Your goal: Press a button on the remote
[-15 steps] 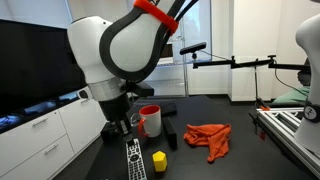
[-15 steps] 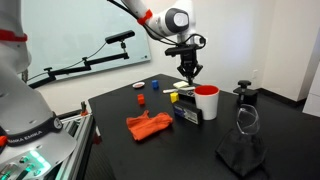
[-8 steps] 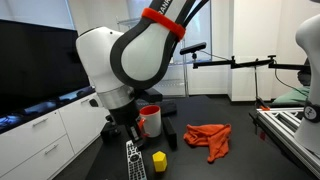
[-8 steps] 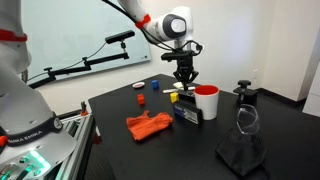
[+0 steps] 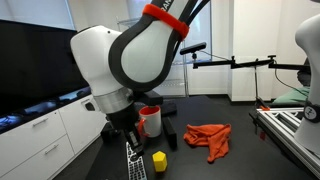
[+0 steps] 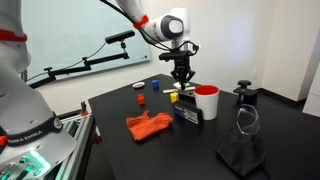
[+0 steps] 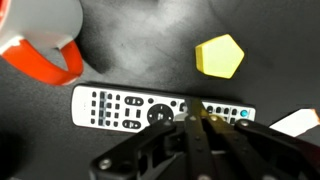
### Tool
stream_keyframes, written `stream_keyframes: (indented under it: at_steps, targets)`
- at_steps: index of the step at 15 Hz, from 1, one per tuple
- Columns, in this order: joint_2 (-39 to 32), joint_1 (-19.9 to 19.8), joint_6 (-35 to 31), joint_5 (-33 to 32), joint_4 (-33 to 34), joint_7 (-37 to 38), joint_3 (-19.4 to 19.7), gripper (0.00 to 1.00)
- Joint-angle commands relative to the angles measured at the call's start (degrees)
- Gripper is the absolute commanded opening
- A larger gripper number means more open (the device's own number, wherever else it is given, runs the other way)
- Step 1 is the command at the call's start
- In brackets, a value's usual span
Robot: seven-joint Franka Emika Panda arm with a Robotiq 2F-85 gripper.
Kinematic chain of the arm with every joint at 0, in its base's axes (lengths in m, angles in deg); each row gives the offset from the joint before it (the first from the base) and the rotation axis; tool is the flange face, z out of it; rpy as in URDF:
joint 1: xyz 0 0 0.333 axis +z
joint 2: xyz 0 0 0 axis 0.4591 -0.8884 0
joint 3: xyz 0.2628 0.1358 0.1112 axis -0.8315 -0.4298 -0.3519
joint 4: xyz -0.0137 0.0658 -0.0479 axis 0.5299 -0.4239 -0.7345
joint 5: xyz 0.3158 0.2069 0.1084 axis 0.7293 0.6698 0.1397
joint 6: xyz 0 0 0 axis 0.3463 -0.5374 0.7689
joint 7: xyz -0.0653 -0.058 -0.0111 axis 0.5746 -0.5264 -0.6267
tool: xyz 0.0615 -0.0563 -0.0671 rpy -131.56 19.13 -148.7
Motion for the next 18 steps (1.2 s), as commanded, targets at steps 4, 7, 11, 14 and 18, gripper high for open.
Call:
stream_keyframes:
  at_steps: [4, 7, 11, 14, 18]
  targets:
    - [1.53, 1.54, -0.6, 0.28, -0.56, 3.7, -0.14, 0.0]
    - [1.79, 2.1, -1.0, 0.15, -0.01, 6.07, 0.18, 0.0]
    - [0.54, 1.96, -1.28, 0.08, 0.31, 6.14, 0.01, 0.0]
    - [-0.2, 1.98, -1.32, 0.09, 0.18, 6.22, 0.05, 0.01]
    - [-0.36, 1.98, -1.41, 0.09, 0.22, 6.22, 0.06, 0.01]
